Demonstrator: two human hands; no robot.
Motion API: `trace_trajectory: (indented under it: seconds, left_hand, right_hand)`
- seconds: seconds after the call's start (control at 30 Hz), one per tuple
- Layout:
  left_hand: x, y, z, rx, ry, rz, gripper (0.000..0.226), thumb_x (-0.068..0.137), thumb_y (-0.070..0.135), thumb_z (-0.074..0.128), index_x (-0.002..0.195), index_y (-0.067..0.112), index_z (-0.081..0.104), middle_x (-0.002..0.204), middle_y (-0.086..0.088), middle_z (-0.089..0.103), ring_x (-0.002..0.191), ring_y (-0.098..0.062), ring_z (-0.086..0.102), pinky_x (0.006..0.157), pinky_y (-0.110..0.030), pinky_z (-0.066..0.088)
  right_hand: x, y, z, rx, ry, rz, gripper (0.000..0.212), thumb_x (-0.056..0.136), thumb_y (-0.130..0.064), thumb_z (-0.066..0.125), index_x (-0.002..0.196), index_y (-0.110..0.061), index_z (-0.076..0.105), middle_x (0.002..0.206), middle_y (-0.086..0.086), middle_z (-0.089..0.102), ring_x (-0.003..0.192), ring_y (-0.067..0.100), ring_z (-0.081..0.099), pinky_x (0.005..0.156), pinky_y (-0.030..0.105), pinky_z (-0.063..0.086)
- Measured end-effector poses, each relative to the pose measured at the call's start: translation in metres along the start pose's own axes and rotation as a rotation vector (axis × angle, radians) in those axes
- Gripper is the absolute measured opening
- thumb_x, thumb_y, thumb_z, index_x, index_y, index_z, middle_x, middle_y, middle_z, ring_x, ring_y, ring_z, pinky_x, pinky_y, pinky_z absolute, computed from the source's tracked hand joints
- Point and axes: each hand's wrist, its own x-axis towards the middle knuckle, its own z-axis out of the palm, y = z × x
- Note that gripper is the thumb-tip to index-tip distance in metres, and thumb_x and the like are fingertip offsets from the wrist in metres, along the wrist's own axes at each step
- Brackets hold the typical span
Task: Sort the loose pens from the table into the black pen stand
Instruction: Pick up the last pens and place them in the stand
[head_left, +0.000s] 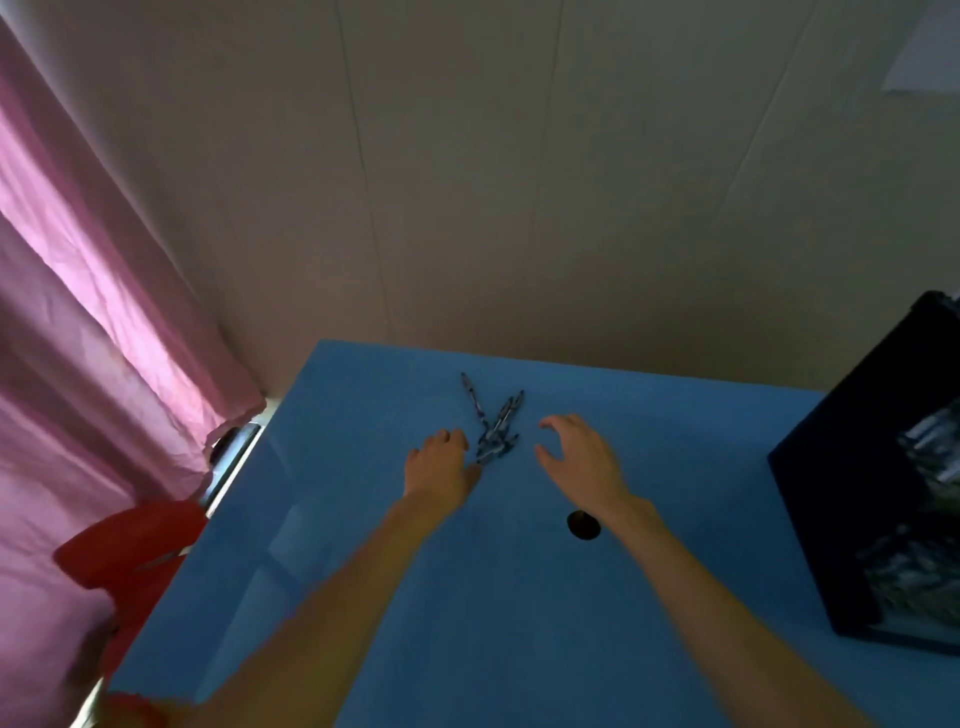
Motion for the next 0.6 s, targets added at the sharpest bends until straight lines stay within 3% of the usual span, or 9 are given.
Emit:
trace_trajectory:
  seconds: [0.3, 0.5, 0.6]
  left_hand:
    - [0.044, -0.024, 0.057, 0.095, -0.162, 0.112, 0.042, 0.101, 0.044, 0.048, 0.129, 0.015, 0.042, 0.128, -0.009, 0.050, 0.120, -0.031, 0.050, 0.098, -0.041, 0.039]
    - [0.059, -0.039, 0.059, 0.195, -0.219, 0.340, 0.038, 0.107, 0.027, 0.036, 0.141, 0.011, 0.034, 0.132, -0.009, 0.048, 0.121, -0.029, 0.048, 0.099, -0.039, 0.038]
    - [0.065, -0.055, 0.054, 0.109, -0.200, 0.435, 0.028, 0.099, 0.009, 0.041, 0.127, 0.007, 0.042, 0.120, -0.010, 0.046, 0.105, -0.027, 0.048, 0.092, -0.042, 0.043]
  right_hand:
    - [0.044, 0.018, 0.029, -0.003, -0.023, 0.032, 0.034, 0.100, -0.029, 0.056, 0.133, -0.018, 0.055, 0.130, 0.003, 0.055, 0.110, 0.021, 0.059, 0.092, 0.038, 0.050]
    - [0.052, 0.027, 0.042, 0.041, -0.017, 0.015, 0.028, 0.100, -0.024, 0.057, 0.127, -0.021, 0.061, 0.124, 0.000, 0.058, 0.106, 0.017, 0.060, 0.088, 0.031, 0.049]
    - [0.050, 0.033, 0.046, 0.078, -0.014, 0.014, 0.027, 0.099, -0.021, 0.057, 0.126, -0.021, 0.062, 0.124, -0.001, 0.058, 0.104, 0.015, 0.060, 0.090, 0.033, 0.051]
